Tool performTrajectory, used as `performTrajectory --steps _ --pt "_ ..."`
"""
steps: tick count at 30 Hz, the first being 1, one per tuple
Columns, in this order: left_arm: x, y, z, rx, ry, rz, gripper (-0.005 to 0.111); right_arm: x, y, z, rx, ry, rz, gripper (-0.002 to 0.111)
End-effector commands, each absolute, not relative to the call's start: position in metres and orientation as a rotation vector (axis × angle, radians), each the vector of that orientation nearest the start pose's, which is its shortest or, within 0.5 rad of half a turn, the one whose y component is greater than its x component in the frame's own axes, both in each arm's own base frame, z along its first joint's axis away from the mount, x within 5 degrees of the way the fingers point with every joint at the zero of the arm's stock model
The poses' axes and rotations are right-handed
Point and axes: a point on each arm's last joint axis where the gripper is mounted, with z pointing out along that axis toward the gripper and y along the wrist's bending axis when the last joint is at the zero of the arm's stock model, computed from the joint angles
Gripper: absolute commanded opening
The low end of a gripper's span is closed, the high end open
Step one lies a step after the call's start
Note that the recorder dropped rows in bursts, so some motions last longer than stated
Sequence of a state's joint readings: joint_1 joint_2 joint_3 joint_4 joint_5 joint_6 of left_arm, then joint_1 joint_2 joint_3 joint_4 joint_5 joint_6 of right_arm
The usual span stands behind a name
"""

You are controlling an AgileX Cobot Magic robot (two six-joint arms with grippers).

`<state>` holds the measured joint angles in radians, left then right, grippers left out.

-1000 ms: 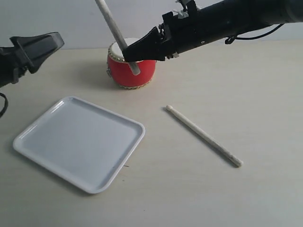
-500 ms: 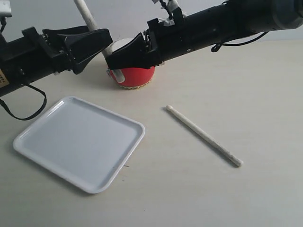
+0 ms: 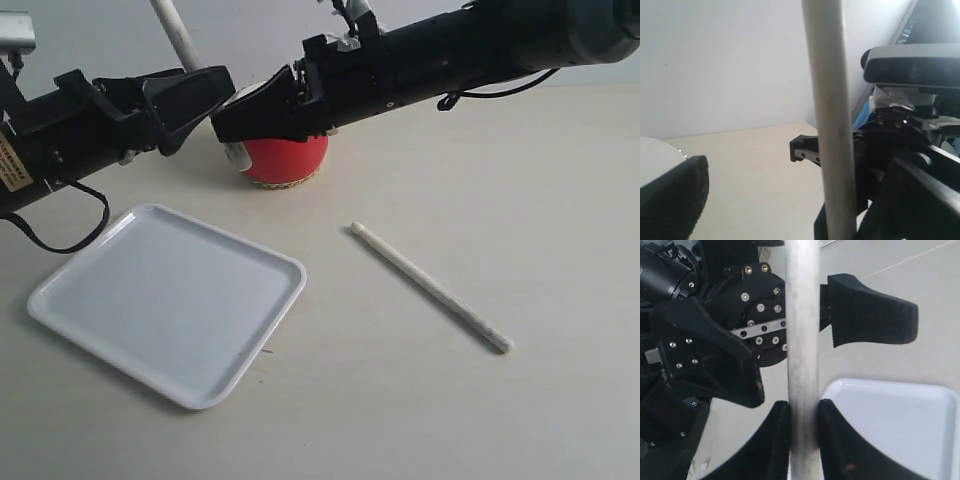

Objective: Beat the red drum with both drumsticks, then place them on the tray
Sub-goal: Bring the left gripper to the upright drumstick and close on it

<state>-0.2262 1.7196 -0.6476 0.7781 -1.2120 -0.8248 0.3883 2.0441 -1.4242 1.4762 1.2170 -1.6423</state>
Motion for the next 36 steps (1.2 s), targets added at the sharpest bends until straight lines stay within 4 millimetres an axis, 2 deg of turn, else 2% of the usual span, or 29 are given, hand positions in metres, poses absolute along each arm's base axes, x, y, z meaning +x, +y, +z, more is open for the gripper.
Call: performTrajectory --steps 1,3,5,6,8,9,15,24,30,32,34,36 --pt "0.2855 -0.1275 0.2088 0.382 1.532 -1.108 0.091 0.3494 0.2360 0.2282 -1.240 1.664 1.420 0.000" --pt "0.2850 -0.1279 0.2086 0.388 1.535 -1.112 0.083 0.3494 0.2360 0.2282 -1.240 1.664 1.420 0.000" --pt "0.2845 -0.1284 0.2084 0.399 1.536 -1.114 0.065 0.3494 0.2360 0.2282 -1.240 1.664 1.420 0.000" --pt "0.2843 -0.1285 0.2083 0.402 1.536 -1.115 0.052 0.3494 0.2360 0.2282 -1.240 1.664 1.420 0.000" --pt "0.2842 -0.1286 0.2082 0.404 1.537 -1.115 0.036 0.3493 0.2359 0.2280 -1.243 1.665 1.418 0.000" --pt "0.2842 -0.1287 0.2082 0.405 1.537 -1.115 0.034 0.3492 0.2359 0.2279 -1.246 1.665 1.417 0.000" --pt "0.2837 -0.1290 0.2079 0.414 1.538 -1.117 0.036 0.3491 0.2358 0.2276 -1.250 1.667 1.415 0.000" --pt "0.2836 -0.1291 0.2079 0.394 1.549 -1.140 0.054 0.3491 0.2358 0.2276 -1.250 1.667 1.415 0.000" --pt "0.2844 -0.1288 0.2085 0.386 1.546 -1.138 0.054 0.3450 0.2415 0.2274 -1.268 1.660 1.424 0.000" --pt "0.2844 -0.1288 0.2085 0.384 1.547 -1.140 0.050 0.3449 0.2415 0.2273 -1.270 1.661 1.423 0.000" --pt "0.2844 -0.1288 0.2085 0.384 1.547 -1.140 0.034 0.3449 0.2415 0.2273 -1.270 1.661 1.423 0.000" --pt "0.2844 -0.1288 0.2085 0.384 1.547 -1.140 0.012 0.3449 0.2415 0.2273 -1.271 1.661 1.423 0.000"
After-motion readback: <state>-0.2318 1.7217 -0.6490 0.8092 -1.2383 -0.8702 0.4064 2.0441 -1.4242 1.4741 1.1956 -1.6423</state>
